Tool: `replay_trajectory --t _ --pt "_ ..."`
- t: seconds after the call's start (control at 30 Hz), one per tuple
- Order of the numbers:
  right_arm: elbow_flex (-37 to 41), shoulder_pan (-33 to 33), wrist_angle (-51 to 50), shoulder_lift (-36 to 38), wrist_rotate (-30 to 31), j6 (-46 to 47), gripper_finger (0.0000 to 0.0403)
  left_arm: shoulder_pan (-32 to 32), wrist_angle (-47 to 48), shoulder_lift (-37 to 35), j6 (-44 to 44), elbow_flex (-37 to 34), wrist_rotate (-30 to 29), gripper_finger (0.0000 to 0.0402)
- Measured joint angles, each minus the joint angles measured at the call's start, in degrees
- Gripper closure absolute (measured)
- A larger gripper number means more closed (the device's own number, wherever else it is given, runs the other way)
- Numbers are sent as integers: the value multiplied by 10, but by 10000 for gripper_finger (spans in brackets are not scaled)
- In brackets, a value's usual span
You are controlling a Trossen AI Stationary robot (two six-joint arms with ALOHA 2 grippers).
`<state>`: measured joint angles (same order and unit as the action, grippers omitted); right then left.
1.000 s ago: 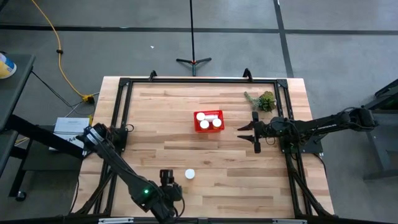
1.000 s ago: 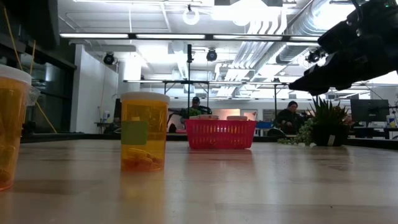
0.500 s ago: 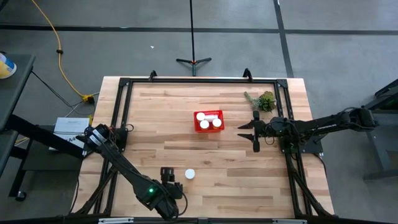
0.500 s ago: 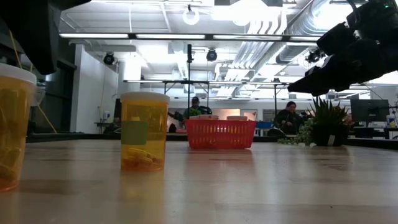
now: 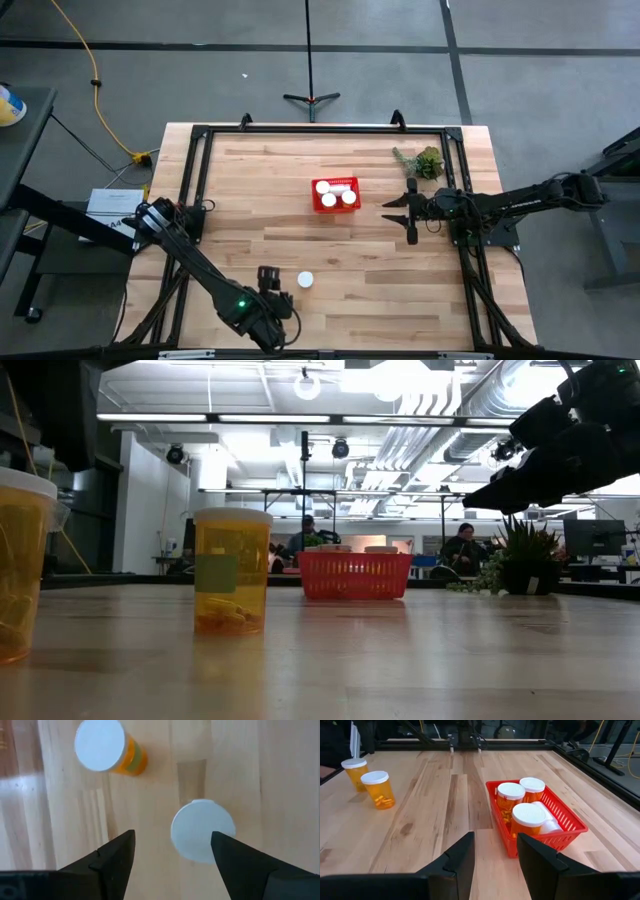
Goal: Pick and place pill bottles into a basket
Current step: Put the orange pill bottle into the red bin
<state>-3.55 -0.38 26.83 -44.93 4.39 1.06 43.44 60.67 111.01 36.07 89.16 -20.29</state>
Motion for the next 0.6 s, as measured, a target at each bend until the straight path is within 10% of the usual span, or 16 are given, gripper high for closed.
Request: replay_trajectory --t 0.6 --pt "0 0 -2 0 0 0 264 0 -92 -13 -4 -33 32 108"
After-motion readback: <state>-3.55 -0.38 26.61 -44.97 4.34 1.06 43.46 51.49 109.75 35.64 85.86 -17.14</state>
